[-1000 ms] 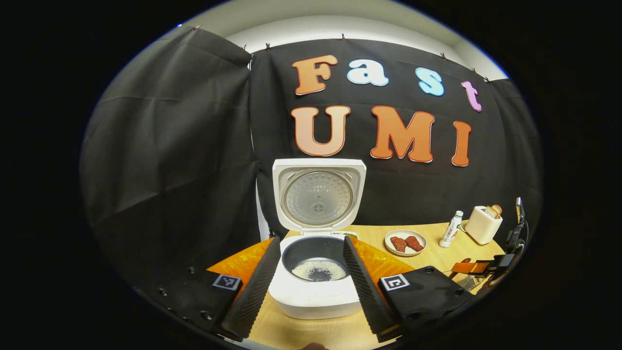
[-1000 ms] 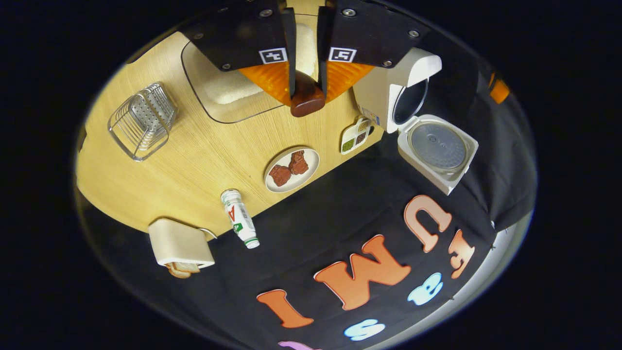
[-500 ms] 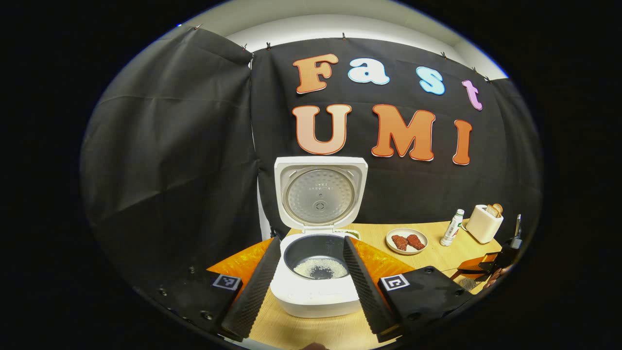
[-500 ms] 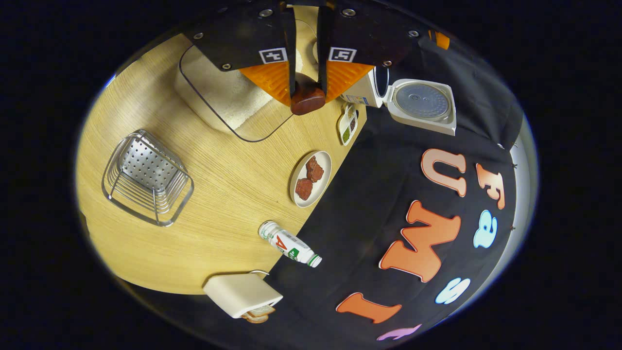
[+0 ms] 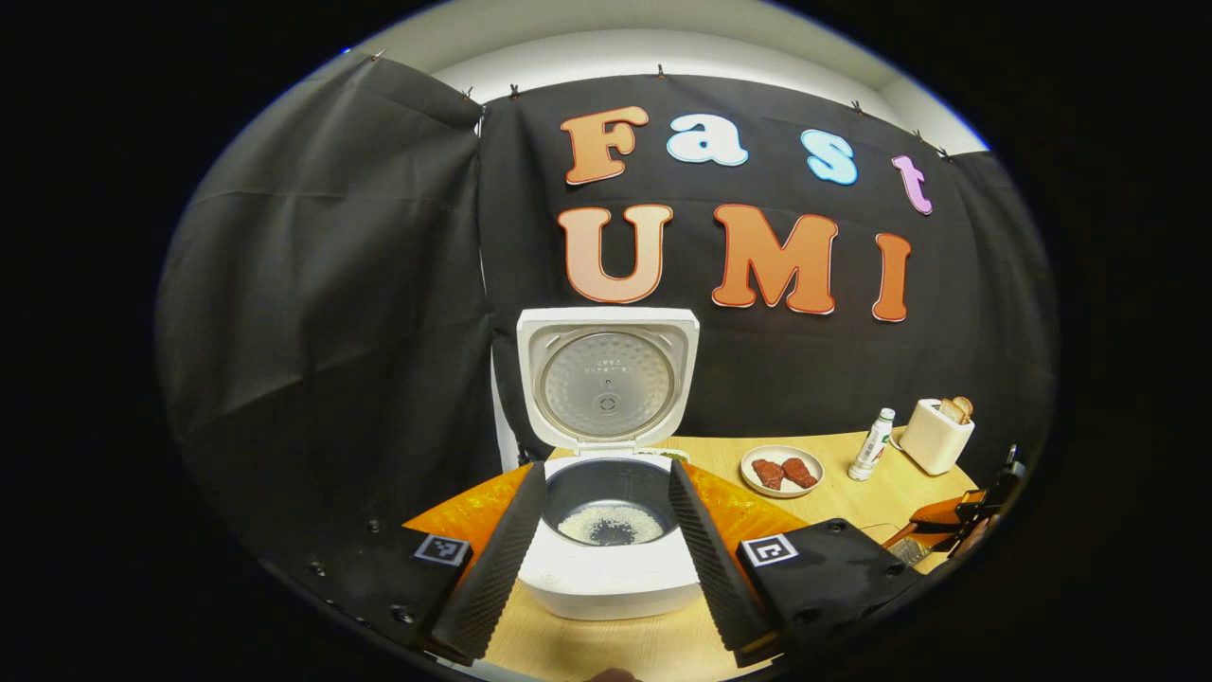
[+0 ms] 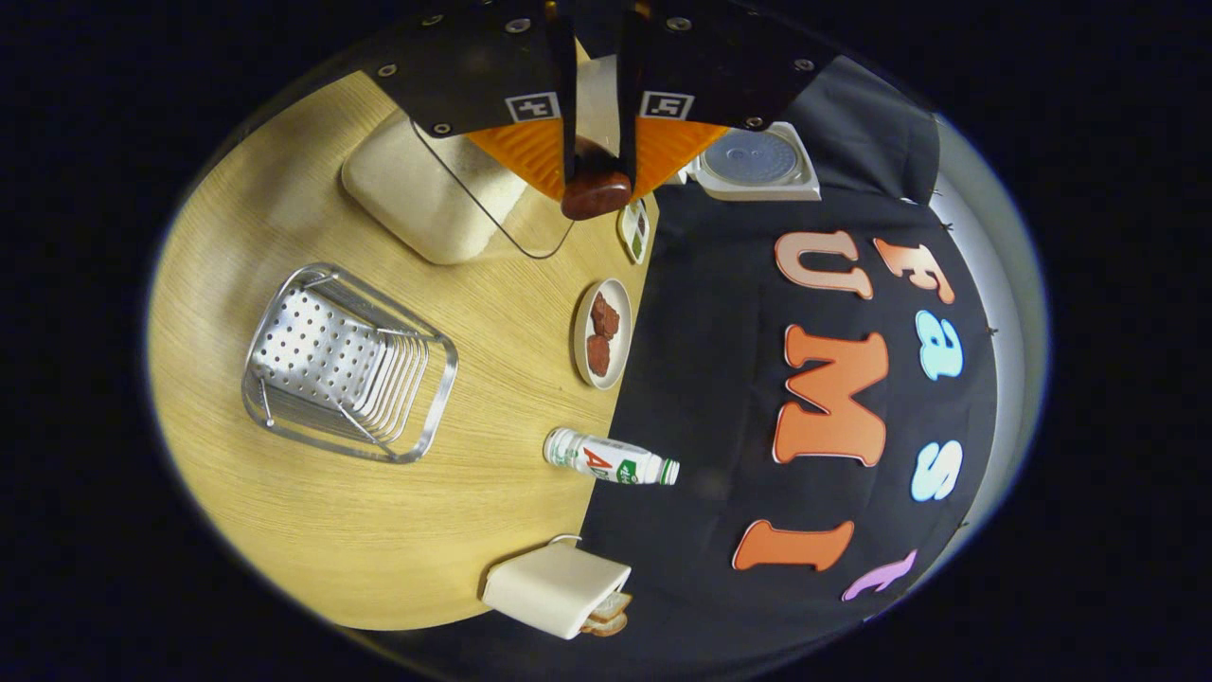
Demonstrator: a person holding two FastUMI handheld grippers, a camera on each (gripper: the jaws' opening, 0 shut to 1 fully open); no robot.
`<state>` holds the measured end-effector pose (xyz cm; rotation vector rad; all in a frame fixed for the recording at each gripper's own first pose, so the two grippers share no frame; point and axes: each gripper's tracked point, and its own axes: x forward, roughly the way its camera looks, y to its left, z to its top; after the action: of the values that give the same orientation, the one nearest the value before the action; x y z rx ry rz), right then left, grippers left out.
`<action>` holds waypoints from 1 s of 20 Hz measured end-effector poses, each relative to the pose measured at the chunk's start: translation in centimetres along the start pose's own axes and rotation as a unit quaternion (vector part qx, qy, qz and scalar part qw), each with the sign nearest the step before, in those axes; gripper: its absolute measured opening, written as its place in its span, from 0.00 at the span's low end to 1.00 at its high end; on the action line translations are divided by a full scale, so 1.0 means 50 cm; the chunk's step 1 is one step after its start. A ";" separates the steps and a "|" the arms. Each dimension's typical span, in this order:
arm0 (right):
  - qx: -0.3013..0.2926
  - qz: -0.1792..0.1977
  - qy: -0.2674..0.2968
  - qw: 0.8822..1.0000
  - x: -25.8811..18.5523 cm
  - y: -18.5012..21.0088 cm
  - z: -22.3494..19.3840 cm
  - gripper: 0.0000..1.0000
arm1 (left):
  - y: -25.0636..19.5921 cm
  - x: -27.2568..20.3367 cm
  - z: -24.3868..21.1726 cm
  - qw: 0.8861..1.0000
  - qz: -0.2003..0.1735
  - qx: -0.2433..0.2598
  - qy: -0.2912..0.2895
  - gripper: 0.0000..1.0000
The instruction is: Close the left gripper, press the button to open the rice cooker; take a wooden spoon from the chopstick holder with the right hand, scoop a spoonful of rice and pour it into the rice cooker, then put the wooden spoon back into the chopstick holder.
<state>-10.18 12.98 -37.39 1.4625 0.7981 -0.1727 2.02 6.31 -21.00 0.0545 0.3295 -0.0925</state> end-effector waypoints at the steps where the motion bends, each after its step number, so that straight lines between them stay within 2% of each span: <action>1: 0.010 0.014 -0.002 1.000 -0.007 0.007 0.015 0.16 | -0.005 -0.001 0.002 1.000 0.000 0.000 -0.001 0.89; 5: 0.068 0.067 -0.014 0.995 -0.035 0.047 0.072 0.17 | -0.018 -0.006 0.007 1.000 -0.003 0.001 -0.004 0.89; 8: 0.076 0.084 -0.024 0.993 -0.049 0.071 0.098 0.17 | -0.025 -0.010 0.012 1.000 -0.003 0.003 -0.007 0.89; 9: 0.084 0.092 -0.025 0.992 -0.052 0.082 0.105 0.12 | -0.026 -0.010 0.014 1.000 -0.003 0.002 -0.008 0.89; 10: 0.100 0.103 -0.026 0.989 -0.063 0.095 0.112 0.17 | -0.027 -0.011 0.014 1.000 -0.002 0.001 -0.009 0.89; 11: 0.111 0.114 -0.023 0.987 -0.068 0.110 0.117 0.17 | -0.027 -0.013 0.014 1.000 -0.001 0.000 -0.009 0.89; 15: 0.128 0.140 -0.015 0.982 -0.067 0.165 0.108 0.16 | -0.021 -0.020 0.013 1.000 0.004 -0.001 -0.011 0.89; 20: 0.133 0.181 0.017 0.974 -0.046 0.276 0.059 0.17 | 0.015 -0.028 0.011 1.000 0.018 -0.009 -0.014 0.89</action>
<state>-3.04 11.47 -25.12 1.8424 0.5368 0.0239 0.94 7.13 -19.98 0.0407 0.3009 -0.0549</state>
